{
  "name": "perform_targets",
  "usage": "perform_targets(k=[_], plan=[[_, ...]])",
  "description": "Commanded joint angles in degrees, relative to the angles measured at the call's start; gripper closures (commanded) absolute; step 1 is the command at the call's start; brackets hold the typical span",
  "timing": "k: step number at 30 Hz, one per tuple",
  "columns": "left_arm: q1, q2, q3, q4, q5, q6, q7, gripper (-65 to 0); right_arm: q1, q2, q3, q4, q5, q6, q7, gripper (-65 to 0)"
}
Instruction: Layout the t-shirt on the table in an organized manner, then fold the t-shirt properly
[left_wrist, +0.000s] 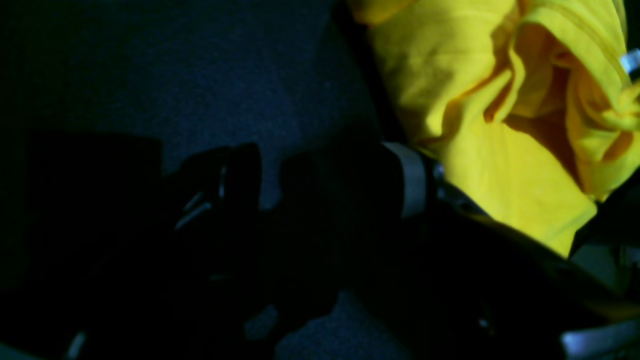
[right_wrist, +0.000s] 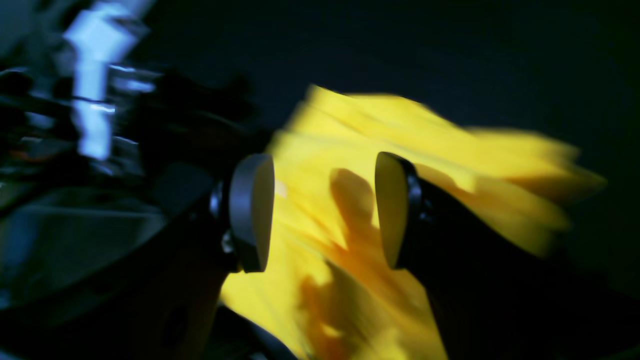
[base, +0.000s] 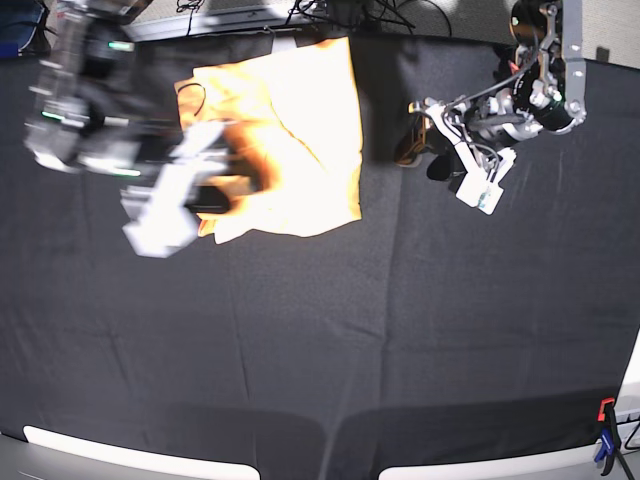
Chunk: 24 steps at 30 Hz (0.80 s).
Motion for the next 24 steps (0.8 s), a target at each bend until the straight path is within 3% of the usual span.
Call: perform_targets(k=[1, 5, 9, 18, 24], plan=[[-0.5, -0.35, -0.11, 1.2, -0.96, -0.44, -1.05, -33.5, -0.66, 1.86, 1.84, 1.2, 1.49, 0.32, 0.74, -31.4], [-0.48, -0.33, -0.13, 1.2, -0.98, -0.44, -1.44, -33.5, -6.03, 7.06, 5.92, 1.07, 1.46, 0.02, 0.74, -31.4], [-0.48, -0.33, -0.11, 1.2, -1.01, -0.44, -1.44, -33.5, -10.73, 7.76, 3.28, 0.35, 2.49, -0.09, 0.76, -31.4], [-0.46, -0.33, -0.11, 1.2, -0.98, -0.44, -1.42, -33.5, -8.63, 3.96, -16.17, -0.33, 2.8, 0.02, 0.76, -31.4], [-0.46, -0.35, -0.13, 1.2, -0.98, -0.44, -1.42, -33.5, -4.92, 3.82, -31.15, -0.31, 2.75, 0.04, 0.74, -31.4]])
